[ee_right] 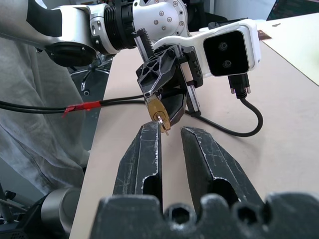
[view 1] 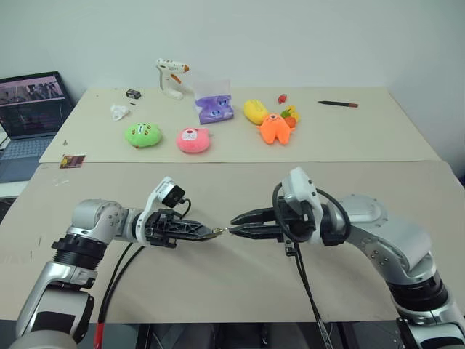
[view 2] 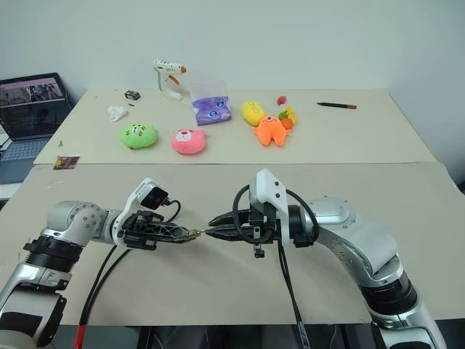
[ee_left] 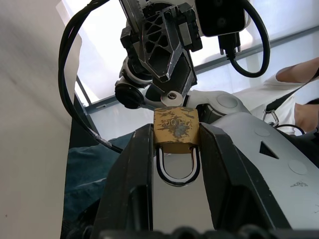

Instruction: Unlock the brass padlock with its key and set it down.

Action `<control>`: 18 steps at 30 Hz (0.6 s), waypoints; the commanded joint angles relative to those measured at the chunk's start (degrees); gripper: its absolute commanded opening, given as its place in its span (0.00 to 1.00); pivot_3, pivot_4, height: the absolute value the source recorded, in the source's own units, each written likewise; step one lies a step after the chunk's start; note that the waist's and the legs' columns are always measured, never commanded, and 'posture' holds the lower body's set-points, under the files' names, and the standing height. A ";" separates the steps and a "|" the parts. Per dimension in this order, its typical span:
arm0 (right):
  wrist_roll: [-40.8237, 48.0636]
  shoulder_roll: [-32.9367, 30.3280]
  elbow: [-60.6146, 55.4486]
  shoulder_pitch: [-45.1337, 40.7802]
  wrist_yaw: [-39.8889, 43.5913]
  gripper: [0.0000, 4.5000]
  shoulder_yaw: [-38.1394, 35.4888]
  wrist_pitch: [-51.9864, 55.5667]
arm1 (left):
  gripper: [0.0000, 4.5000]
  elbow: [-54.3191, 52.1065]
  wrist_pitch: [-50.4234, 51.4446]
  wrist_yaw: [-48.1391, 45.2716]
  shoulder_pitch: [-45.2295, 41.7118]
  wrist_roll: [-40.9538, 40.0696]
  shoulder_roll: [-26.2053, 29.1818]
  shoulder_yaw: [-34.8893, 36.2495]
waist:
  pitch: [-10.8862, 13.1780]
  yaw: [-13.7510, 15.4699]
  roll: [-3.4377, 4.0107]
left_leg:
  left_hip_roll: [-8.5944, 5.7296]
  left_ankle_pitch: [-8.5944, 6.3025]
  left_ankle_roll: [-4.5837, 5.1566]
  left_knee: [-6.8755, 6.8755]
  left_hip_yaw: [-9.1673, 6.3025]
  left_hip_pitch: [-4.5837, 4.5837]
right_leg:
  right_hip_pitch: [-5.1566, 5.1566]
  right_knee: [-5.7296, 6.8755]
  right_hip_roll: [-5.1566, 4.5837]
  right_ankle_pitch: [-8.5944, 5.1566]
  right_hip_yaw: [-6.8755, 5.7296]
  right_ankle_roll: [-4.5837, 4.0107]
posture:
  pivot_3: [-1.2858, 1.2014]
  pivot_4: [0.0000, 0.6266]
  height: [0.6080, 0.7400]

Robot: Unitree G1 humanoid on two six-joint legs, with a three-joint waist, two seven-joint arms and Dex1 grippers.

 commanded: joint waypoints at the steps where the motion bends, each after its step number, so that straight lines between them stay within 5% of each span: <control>1: 1.13 0.48 -1.66 -1.19 -0.30 0.22 -0.52 0.43 | 0.18 -0.13 0.20 -1.09 -1.13 -0.78 0.60 0.00 | 0.00 -0.01 0.00 | 0.00 0.00 0.00 0.00 0.00 0.00 | 0.00 0.00 0.00 0.00 0.00 0.00 | 0.52 0.24 1.00; 9: 1.65 1.12 -1.89 -1.39 -0.43 0.22 -0.29 1.37 | 0.18 -0.19 0.37 -1.09 -1.10 -0.74 0.53 0.21 | 0.00 -0.01 0.00 | 0.00 0.00 0.00 0.00 0.00 0.00 | 0.00 0.00 0.00 0.00 0.00 0.00 | 0.52 0.24 1.00; 13: 2.26 1.19 -1.75 -1.44 -0.65 0.02 -0.48 1.97 | 0.18 -0.22 0.37 -1.08 -1.02 -0.67 0.52 0.31 | 0.00 -0.03 0.00 | 0.00 0.00 0.00 0.00 0.00 0.00 | -0.01 0.00 0.00 0.00 0.00 0.00 | 0.52 0.24 1.00; 18: 5.03 1.53 -1.19 -1.68 -2.03 0.02 -1.47 5.22 | 0.18 0.90 -0.60 -0.58 -1.31 0.20 -0.12 0.67 | 0.00 -0.03 0.00 | 0.00 0.00 0.00 0.00 0.00 0.01 | 0.00 0.01 0.00 0.00 0.00 0.00 | 0.52 0.24 1.00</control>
